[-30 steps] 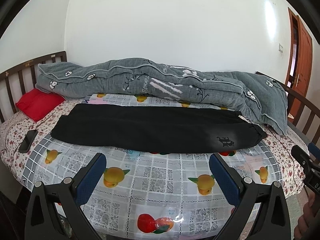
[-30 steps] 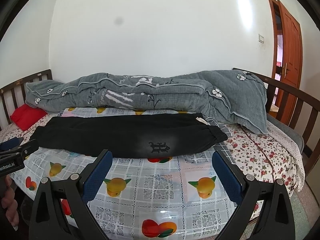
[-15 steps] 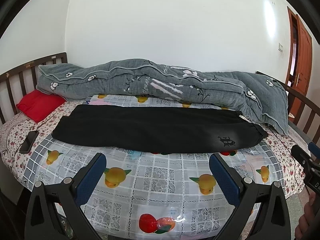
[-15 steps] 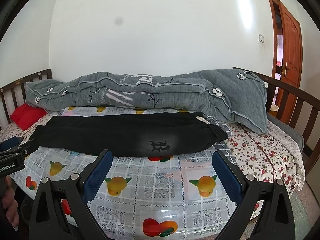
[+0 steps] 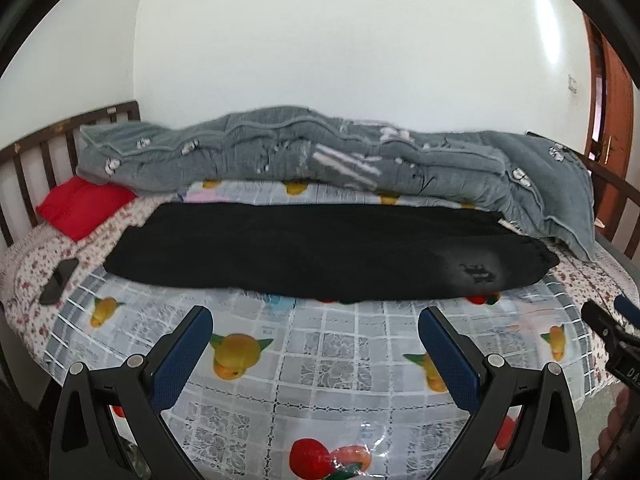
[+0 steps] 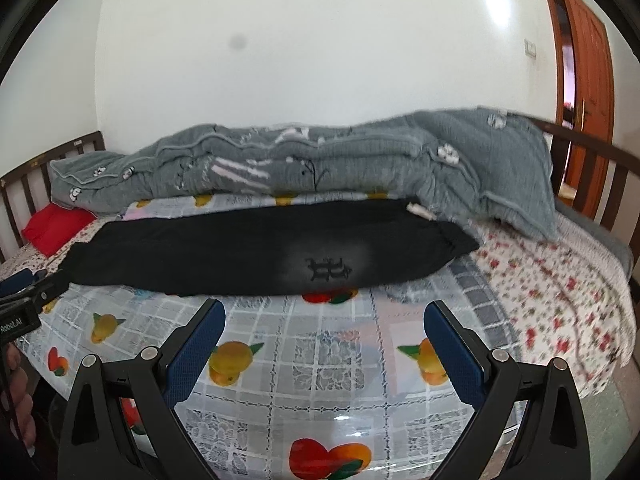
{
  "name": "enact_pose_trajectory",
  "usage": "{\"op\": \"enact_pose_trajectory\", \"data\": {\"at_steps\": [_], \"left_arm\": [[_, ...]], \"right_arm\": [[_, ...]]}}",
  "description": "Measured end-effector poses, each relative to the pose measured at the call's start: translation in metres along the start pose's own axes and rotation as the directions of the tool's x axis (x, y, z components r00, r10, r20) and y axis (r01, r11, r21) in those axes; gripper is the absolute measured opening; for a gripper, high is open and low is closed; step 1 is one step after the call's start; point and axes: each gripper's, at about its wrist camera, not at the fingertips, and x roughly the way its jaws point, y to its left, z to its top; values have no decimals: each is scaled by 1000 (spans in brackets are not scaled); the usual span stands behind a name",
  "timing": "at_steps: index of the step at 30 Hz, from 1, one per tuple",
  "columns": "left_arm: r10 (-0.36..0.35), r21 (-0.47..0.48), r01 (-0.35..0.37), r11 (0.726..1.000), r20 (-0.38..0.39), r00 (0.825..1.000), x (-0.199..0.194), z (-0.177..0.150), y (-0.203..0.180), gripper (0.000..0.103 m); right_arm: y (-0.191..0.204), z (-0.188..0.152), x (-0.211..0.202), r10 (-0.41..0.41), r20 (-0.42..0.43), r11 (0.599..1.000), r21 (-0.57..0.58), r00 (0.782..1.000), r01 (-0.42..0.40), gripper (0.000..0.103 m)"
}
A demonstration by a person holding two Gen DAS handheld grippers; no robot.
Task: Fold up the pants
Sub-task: 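Lower both tools onto the trousers' waistband and hem ends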
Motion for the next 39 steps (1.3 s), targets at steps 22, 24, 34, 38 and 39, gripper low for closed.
{"op": "enact_pose_trajectory", "data": {"at_steps": [22,24,34,38,39], "left_arm": [[-221,-378,131,916,-203,954,160,-43,146,99],[-213,-403,126,906,-178,961,169,-39,163,99],[-315,-589,201,783,-97,944,222,-8,210,99],[-253,-591,139,794,-114,961,238,4,218,83],[-234,-593,120,796,-120,965,240,4,221,70]], "right_arm": [[-87,-25,167,-24,-253,986,156,967,66,73],[-93,-20,178,-38,-255,984,161,966,81,73],[-94,0,241,119,-265,963,264,957,-46,74],[-94,10,260,137,-275,954,296,952,-52,68],[-95,12,263,139,-279,953,300,950,-51,64]]}}
